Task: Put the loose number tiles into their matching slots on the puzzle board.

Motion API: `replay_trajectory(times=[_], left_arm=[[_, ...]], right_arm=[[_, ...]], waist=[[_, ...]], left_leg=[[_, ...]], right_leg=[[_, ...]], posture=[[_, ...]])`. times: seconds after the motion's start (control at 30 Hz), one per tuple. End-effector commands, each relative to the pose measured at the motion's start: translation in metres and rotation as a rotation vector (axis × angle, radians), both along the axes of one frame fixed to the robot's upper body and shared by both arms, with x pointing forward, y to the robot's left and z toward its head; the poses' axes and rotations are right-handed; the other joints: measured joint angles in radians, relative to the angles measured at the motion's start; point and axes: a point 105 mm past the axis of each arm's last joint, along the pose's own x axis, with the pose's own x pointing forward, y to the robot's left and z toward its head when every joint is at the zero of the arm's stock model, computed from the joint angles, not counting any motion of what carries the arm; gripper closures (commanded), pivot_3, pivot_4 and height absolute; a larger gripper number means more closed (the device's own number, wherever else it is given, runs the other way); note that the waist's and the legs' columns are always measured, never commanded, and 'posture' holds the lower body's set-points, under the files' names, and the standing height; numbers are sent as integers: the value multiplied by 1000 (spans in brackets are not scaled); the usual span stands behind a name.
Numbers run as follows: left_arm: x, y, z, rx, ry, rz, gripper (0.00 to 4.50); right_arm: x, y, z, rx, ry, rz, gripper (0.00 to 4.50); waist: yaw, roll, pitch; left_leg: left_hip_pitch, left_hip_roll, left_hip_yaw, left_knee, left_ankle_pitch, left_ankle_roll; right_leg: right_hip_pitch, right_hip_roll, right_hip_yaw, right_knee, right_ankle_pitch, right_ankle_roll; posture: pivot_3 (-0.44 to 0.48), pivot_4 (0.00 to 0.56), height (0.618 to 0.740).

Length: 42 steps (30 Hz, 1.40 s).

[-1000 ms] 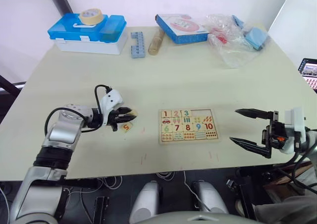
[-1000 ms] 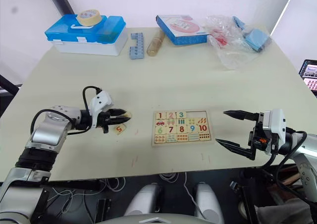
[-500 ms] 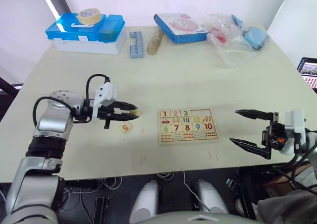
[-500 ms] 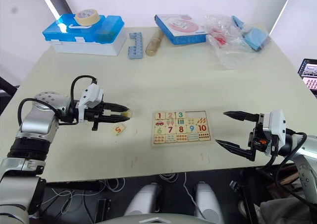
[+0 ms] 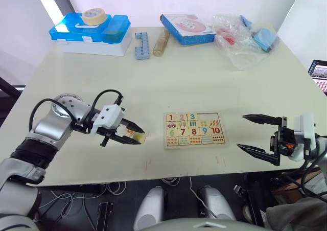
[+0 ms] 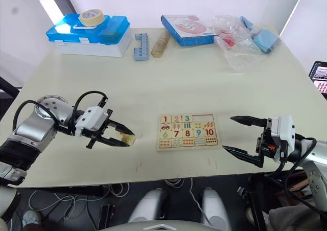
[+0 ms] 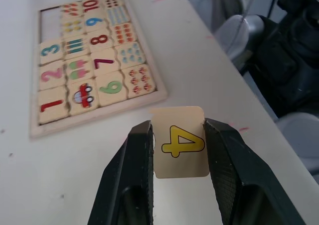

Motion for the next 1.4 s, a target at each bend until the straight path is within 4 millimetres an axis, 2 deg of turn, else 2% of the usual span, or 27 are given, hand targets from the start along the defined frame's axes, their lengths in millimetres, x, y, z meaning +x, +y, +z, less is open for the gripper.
replay_trajectory(times=[0.03,0.63,1.4], left_arm=[[-9,0,2,41,-46,-120,3483],[-22,-4,-6,105,-69,-283,3483],[0,11,-23,311,-200,-523,3483]], right_arm=[[-4,4,10,-7,-41,30,0],[-5,7,12,-13,-33,51,0],[-10,13,13,-20,-25,91,0]], waist=[[1,0,0],[2,0,0],[3,0,0]], left_leg=[[0,0,0,0,0,0],[0,0,0,1,0,0],[-1,-2,0,2,0,0]], right_leg=[[0,0,0,0,0,0],[0,1,0,0,0,0],[0,1,0,1,0,1]], posture=[[0,150,740],[0,150,740],[0,150,740]])
